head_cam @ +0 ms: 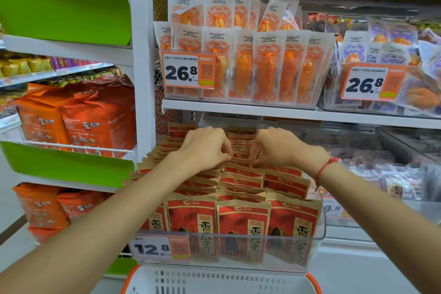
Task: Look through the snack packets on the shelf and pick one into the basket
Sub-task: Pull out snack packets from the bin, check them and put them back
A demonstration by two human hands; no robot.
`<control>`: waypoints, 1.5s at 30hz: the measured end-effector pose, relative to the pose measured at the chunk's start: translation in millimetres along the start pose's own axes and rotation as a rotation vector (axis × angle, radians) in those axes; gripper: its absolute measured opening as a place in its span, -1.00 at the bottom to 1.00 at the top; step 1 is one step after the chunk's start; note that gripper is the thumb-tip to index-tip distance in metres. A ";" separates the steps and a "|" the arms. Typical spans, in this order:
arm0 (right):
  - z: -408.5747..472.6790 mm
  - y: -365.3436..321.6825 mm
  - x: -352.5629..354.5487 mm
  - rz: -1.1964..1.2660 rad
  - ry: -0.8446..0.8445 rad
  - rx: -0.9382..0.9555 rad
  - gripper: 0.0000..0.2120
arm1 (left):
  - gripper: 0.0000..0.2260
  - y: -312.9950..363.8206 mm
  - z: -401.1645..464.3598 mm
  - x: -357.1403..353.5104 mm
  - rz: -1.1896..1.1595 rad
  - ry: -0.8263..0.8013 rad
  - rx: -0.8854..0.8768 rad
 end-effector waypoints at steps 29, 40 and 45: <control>0.2 19.6 -2.2 0.115 0.330 -0.112 -0.89 | -0.70 -2.0 22.0 -6.8 -0.111 0.067 0.159; -38.6 4.6 18.6 0.750 0.596 -0.091 -0.76 | -0.85 6.9 -22.8 39.1 -0.448 0.443 0.147; -66.6 -15.8 28.7 0.834 0.593 -0.021 -0.80 | -0.82 14.6 -58.7 67.7 -0.624 0.531 0.141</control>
Point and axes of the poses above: each hand's wrist, its own z-axis towards the middle knuckle, its own x-axis out of the back of the hand, y = z × x, the point moved 1 cm from there along z, towards the middle knuckle, and after that the axes turned 2 degrees about z, right-handed, at the moved point
